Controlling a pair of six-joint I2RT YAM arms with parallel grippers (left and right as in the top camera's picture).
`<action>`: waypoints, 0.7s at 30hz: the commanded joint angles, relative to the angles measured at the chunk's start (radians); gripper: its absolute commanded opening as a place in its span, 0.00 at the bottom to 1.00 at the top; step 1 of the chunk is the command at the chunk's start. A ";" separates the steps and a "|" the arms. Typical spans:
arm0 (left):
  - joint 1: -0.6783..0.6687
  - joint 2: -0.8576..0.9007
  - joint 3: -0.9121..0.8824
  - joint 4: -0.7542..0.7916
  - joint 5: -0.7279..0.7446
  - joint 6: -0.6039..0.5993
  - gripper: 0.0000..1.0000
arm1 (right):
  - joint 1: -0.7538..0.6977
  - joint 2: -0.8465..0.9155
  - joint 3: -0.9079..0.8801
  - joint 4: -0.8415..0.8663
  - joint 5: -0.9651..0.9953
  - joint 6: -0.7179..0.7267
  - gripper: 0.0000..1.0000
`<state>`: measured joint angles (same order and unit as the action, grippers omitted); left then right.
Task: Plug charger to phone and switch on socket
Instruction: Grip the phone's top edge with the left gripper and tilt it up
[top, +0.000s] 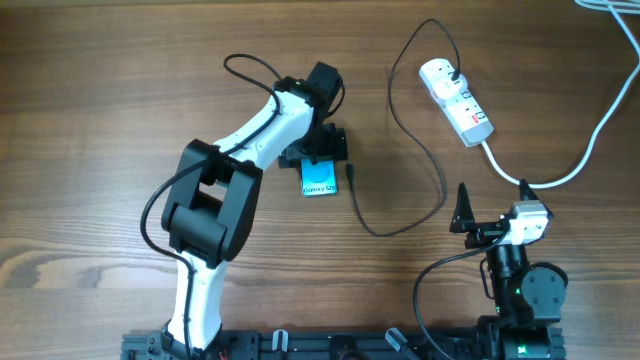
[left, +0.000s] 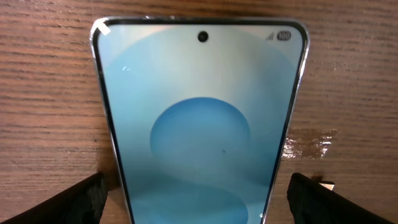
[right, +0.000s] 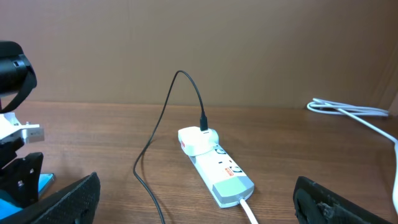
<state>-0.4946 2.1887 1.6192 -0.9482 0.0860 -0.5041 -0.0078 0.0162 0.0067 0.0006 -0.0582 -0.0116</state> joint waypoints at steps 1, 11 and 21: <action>-0.039 0.006 -0.032 -0.008 -0.101 -0.065 0.93 | -0.005 -0.005 -0.002 0.002 0.013 0.013 1.00; -0.047 0.011 -0.054 0.000 -0.114 -0.085 0.91 | -0.005 -0.005 -0.002 0.002 0.013 0.013 1.00; -0.047 0.019 -0.084 0.019 -0.114 -0.085 0.68 | -0.005 -0.005 -0.002 0.002 0.013 0.013 1.00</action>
<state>-0.5415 2.1738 1.5764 -0.9329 -0.0174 -0.5797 -0.0078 0.0162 0.0067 0.0002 -0.0582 -0.0116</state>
